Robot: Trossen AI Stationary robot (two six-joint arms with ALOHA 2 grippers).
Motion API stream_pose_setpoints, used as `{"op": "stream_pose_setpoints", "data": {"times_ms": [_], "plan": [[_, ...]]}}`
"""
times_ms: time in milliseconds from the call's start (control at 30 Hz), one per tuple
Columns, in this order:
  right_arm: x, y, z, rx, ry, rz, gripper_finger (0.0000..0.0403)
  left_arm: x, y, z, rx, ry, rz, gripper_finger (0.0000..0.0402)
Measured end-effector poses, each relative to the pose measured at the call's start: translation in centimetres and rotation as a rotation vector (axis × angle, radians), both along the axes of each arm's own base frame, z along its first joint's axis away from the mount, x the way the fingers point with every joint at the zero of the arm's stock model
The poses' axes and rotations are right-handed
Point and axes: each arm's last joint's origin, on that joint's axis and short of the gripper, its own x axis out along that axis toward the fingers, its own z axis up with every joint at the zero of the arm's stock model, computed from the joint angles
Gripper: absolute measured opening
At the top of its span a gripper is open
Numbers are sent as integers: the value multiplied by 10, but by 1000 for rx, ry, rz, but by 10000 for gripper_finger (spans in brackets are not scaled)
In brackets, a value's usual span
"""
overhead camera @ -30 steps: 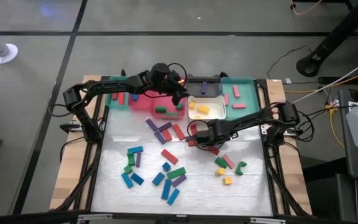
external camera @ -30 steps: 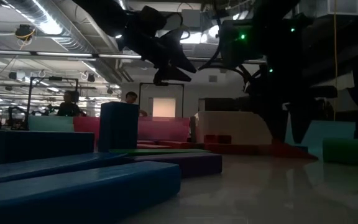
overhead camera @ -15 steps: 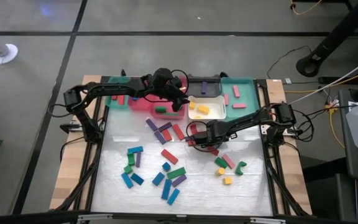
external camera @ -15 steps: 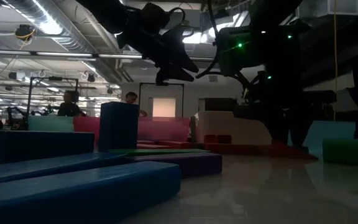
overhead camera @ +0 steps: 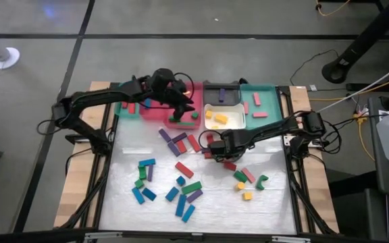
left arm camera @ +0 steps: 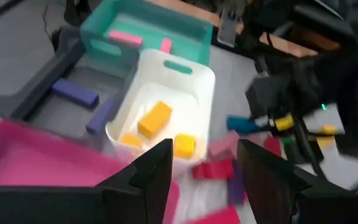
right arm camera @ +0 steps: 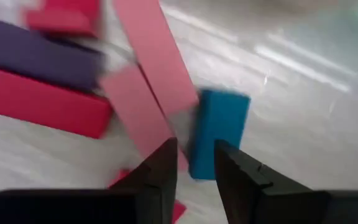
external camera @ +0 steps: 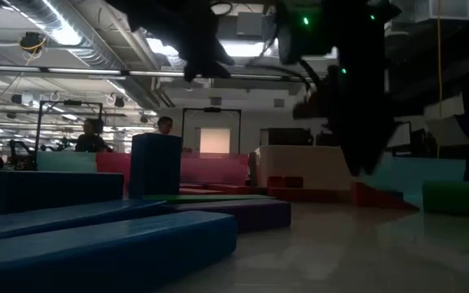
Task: Sort blocks
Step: Put the blue block into the left pink bin
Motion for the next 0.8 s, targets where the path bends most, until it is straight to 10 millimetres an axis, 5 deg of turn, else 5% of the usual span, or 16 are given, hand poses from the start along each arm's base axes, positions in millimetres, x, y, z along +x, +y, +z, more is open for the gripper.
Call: {"op": "stream_pose_setpoints", "data": {"times_ms": [133,367,800], "plan": [[6,-1,27,-34,-94,75,59,-16,-7,9,-57,35,28,169],[7,-2,40,-95,-56,210,3,-28,-12,16,-77,57,42,169],[4,-2,39,-62,-22,187,93,-32,-15,11,-110,125,41,169]]}}
